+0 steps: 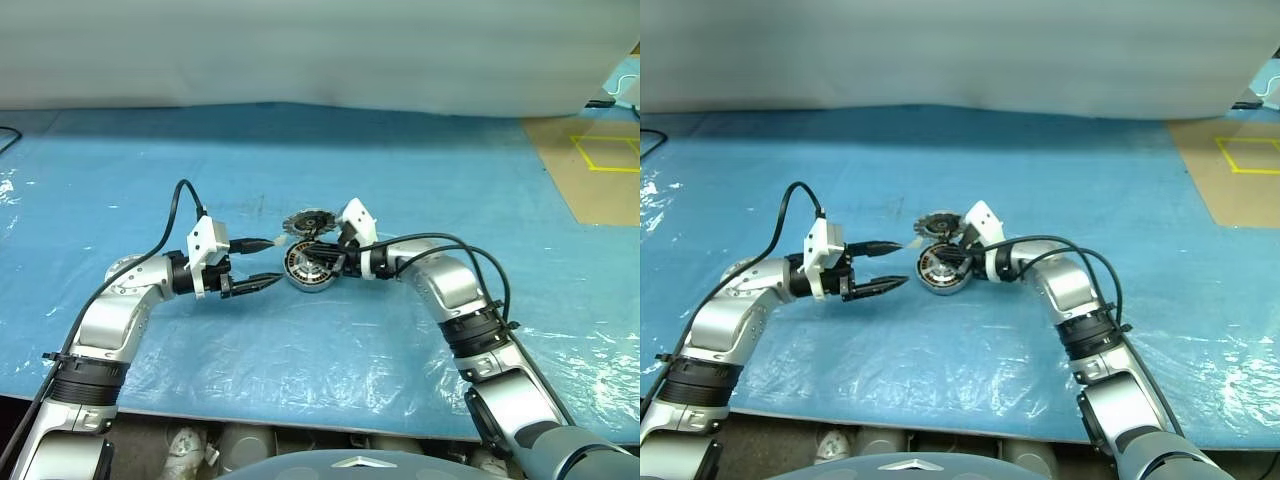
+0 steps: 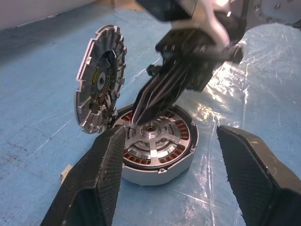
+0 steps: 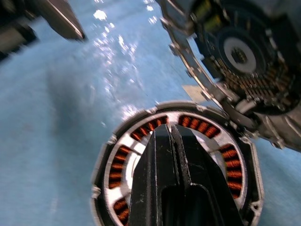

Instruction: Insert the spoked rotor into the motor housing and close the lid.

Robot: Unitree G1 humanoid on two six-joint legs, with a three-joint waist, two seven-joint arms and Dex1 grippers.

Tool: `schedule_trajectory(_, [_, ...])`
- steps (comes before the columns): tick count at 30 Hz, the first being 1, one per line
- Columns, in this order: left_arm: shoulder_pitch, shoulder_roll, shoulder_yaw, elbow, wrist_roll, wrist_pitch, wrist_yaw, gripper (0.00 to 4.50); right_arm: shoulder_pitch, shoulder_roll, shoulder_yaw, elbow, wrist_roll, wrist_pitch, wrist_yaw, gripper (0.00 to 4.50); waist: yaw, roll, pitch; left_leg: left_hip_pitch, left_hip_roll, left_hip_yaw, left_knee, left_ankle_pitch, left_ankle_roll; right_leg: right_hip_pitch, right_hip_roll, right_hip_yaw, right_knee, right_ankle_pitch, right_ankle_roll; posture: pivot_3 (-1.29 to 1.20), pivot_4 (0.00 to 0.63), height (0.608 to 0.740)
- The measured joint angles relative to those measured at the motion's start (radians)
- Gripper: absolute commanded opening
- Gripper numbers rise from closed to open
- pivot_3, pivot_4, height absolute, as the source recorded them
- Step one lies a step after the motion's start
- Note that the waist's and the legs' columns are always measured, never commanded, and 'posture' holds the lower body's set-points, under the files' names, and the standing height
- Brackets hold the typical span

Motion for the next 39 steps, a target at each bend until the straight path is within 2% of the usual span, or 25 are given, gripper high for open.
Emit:
schedule_trajectory(4, [0.006, 0.011, 0.009, -0.017, -0.008, 0.009, 0.0, 3.23, 0.046, -0.164, -0.033, -0.163, 0.028, 0.013, 0.042, 0.0, 0.008, 0.0, 0.0, 0.001, 0.0, 0.0, -0.002, 0.0, 0.0, 0.003, 0.0, -0.001, -0.002, 0.0, 0.0, 0.0, 0.15, 0.74])
schedule_trajectory(10, [0.013, 0.004, 0.011, -0.015, -0.005, -0.011, 0.021, 3.23, 0.095, -0.258, -0.093, -0.016, -0.02, -0.031, -0.015, 0.0, -0.002, 0.0, 0.0, 0.003, -0.001, 0.0, 0.002, 0.0, 0.0, 0.003, 0.0, 0.002, -0.001, -0.002, -0.004, 0.0, 0.15, 0.74])
schedule_trajectory(14, [0.02, -0.03, 0.014, 0.003, 0.004, -0.067, 0.049, 3.23, -0.008, -0.179, -0.113, 0.16, -0.076, -0.094, -0.127, 0.0, -0.022, 0.001, 0.001, 0.005, -0.001, 0.001, 0.002, 0.0, 0.0, 0.002, 0.0, 0.004, 0.002, -0.002, -0.005, 0.0, 0.15, 0.74])
schedule_trajectory(18, [0.035, -0.08, 0.029, 0.042, 0.002, -0.123, 0.08, 3.23, -0.149, -0.078, -0.094, 0.273, -0.111, -0.167, -0.165, 0.0, -0.029, 0.001, 0.001, 0.004, -0.001, 0.001, 0.001, 0.0, 0.0, 0.002, 0.0, 0.004, 0.001, -0.002, -0.005, 0.0, 0.15, 0.74])
schedule_trajectory(21, [0.059, -0.092, 0.056, 0.067, -0.002, -0.145, 0.095, 3.23, -0.214, -0.02, -0.06, 0.335, -0.127, -0.204, -0.15, 0.0, -0.027, 0.001, 0.001, 0.001, 0.0, 0.001, 0.001, 0.0, 0.0, 0.001, 0.0, 0.001, 0.001, -0.001, -0.003, 0.0, 0.15, 0.74])
schedule_trajectory(24, [0.097, -0.091, 0.066, 0.064, -0.008, -0.146, 0.095, 3.23, -0.248, 0.015, -0.005, 0.347, -0.128, -0.222, -0.075, 0.0, -0.024, 0.001, 0.001, -0.002, 0.001, 0.0, 0.0, 0.0, 0.0, 0.0, 0.0, -0.003, 0.0, 0.0, -0.001, 0.0, 0.15, 0.74])
schedule_trajectory(31, [0.175, -0.016, 0.099, -0.004, -0.049, -0.101, 0.076, 3.23, -0.228, -0.002, 0.066, 0.228, -0.127, -0.216, 0.06, 0.0, -0.011, 0.0, 0.001, -0.001, 0.002, -0.001, 0.001, 0.0, 0.0, 0.001, 0.0, -0.003, 0.0, -0.002, -0.005, 0.0, 0.15, 0.74])
schedule_trajectory(35, [0.24, 0.037, 0.104, -0.055, -0.067, -0.079, 0.046, 3.23, -0.175, -0.035, 0.086, 0.149, -0.125, -0.194, 0.101, 0.0, -0.005, 0.0, 0.001, 0.0, 0.002, 0.0, 0.001, 0.0, 0.0, 0.001, 0.0, -0.002, 0.0, -0.002, -0.005, 0.0, 0.15, 0.74])
schedule_trajectory(39, [0.249, 0.045, 0.104, -0.063, -0.071, -0.072, 0.039, 3.23, -0.126, -0.039, 0.128, 0.136, -0.145, -0.189, 0.105, 0.0, -0.004, 0.0, 0.001, 0.001, 0.001, 0.0, 0.002, 0.0, 0.0, 0.002, 0.0, -0.002, 0.001, -0.002, -0.005, 0.0, 0.15, 0.74])
